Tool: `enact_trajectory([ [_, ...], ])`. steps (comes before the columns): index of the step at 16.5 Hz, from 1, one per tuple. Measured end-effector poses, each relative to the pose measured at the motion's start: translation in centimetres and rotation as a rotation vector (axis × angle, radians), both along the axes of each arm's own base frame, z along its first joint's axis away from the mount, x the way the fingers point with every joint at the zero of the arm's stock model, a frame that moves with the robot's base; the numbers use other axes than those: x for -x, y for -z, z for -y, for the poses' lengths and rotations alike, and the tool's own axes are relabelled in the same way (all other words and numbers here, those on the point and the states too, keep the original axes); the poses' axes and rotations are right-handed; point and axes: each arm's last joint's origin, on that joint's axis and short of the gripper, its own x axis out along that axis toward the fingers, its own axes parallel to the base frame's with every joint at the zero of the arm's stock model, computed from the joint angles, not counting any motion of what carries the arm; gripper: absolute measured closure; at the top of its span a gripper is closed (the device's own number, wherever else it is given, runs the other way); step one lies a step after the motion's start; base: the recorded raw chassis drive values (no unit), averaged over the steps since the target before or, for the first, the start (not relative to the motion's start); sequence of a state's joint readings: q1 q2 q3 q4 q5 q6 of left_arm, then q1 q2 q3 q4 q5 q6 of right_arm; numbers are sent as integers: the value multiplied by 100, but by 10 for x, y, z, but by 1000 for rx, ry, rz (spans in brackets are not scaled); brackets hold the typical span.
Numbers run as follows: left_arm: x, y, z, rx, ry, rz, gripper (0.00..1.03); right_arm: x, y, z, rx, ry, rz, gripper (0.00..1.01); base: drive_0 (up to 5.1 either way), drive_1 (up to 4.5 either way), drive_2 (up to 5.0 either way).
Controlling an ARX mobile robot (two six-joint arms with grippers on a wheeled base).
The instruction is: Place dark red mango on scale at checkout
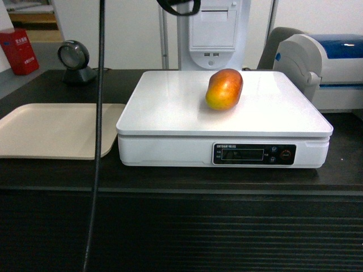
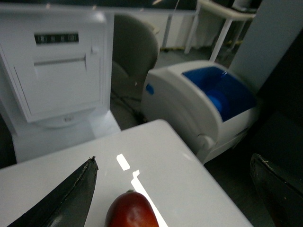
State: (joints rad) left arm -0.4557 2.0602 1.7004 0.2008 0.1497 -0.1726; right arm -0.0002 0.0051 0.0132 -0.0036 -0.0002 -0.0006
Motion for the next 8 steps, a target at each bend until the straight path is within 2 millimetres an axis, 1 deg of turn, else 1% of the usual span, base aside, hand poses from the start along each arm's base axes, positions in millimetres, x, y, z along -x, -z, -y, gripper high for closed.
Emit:
enact_trajectory([
  [2, 23, -22, -26, 66, 12, 122, 5, 0, 0, 0, 0, 0, 0, 3, 0, 0, 0],
  [4, 43, -37, -67, 107, -27, 202, 5, 0, 0, 0, 0, 0, 0, 3, 0, 0, 0],
  [6, 57, -43, -102, 125, -96, 226, 5, 0, 0, 0, 0, 0, 0, 3, 0, 0, 0],
  [7, 62, -43, -116, 123, -133, 249, 5, 0, 0, 0, 0, 0, 0, 3, 0, 0, 0],
  [8, 67, -38, -125, 103, -163, 240, 6, 0, 0, 0, 0, 0, 0, 3, 0, 0, 0],
])
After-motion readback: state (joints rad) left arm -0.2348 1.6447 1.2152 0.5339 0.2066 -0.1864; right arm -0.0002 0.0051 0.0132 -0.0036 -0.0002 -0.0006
